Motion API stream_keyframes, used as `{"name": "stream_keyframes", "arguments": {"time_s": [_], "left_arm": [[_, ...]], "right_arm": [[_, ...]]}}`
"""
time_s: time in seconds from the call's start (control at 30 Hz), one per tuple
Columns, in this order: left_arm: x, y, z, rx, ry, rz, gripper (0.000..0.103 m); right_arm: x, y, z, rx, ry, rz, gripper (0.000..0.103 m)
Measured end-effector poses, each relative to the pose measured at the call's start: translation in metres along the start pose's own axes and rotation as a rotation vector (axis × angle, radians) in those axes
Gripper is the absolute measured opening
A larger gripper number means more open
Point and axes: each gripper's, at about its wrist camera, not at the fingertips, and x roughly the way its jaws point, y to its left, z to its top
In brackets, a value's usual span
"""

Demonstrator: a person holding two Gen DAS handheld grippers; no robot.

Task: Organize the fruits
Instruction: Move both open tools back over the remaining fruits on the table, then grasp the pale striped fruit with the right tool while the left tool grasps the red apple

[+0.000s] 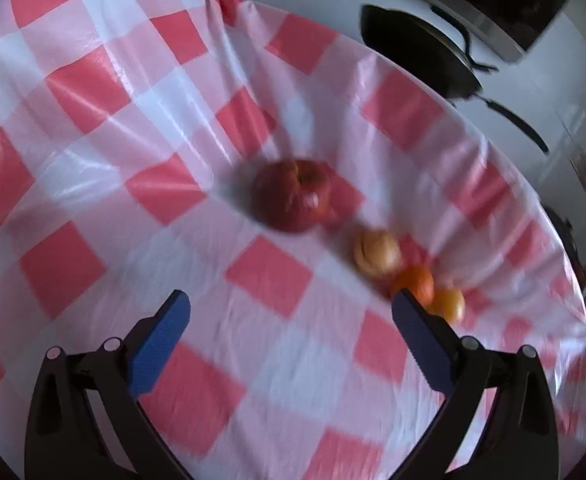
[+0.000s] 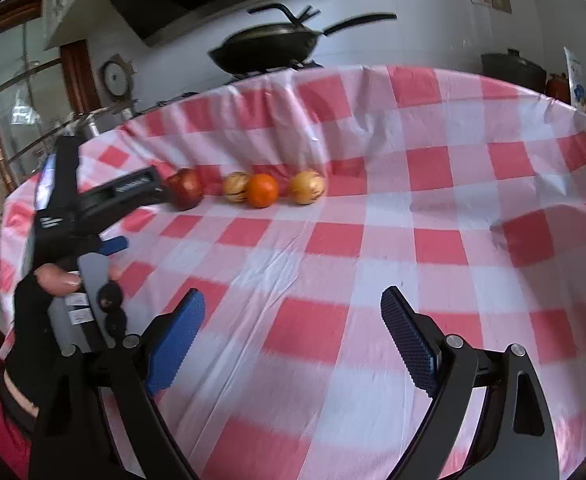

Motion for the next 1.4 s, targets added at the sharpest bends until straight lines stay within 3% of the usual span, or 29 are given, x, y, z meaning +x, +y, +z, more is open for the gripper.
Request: {"name": "stream_keyframes", "arguments": {"time_s": [0.13, 0.2, 0.5, 0.83, 0.93, 1.03, 1.23, 1.4], "left_arm": [[0.019, 0.005, 0.006, -0.015, -0.017, -0.025, 0.101], [0.016, 0.008, 0.006, -0.023, -0.022, -0.085, 0.101], [0.022, 0.007, 0.002, -0.012, 0.01, -0.082, 0.101], [0.023, 0.009, 0.002, -0.022, 0.025, -0.083, 0.101], [0.022, 0.01, 0.002, -0.026, 0.025, -0.085, 0.101], [0.023, 0.01, 0.002, -0.029, 0.027, -0.086, 0.101], [0.022, 0.008, 0.002, -0.019, 0.025, -0.079, 0.101], [0.03, 0.005, 0.006, -0.007, 0.053, -0.037, 0.101]], "right_arm": [[0.041, -0.002, 0.023, -0.019, 0.012, -0.037, 0.087], [0.065, 0.001, 0.035, -0.054, 0.04, -0.059, 0.087], [0.161, 0.003, 0.081, -0.119, 0.188, -0.078, 0.068], [0.21, 0.005, 0.103, -0.153, 0.259, -0.095, 0.06], [0.208, 0.007, 0.101, -0.137, 0.256, -0.07, 0.046], [0.185, 0.008, 0.092, -0.065, 0.209, -0.058, 0.046], [0.113, 0.02, 0.051, 0.165, 0.071, 0.044, 0.046], [0.105, 0.031, 0.033, 0.237, 0.039, 0.054, 0.046]]}}
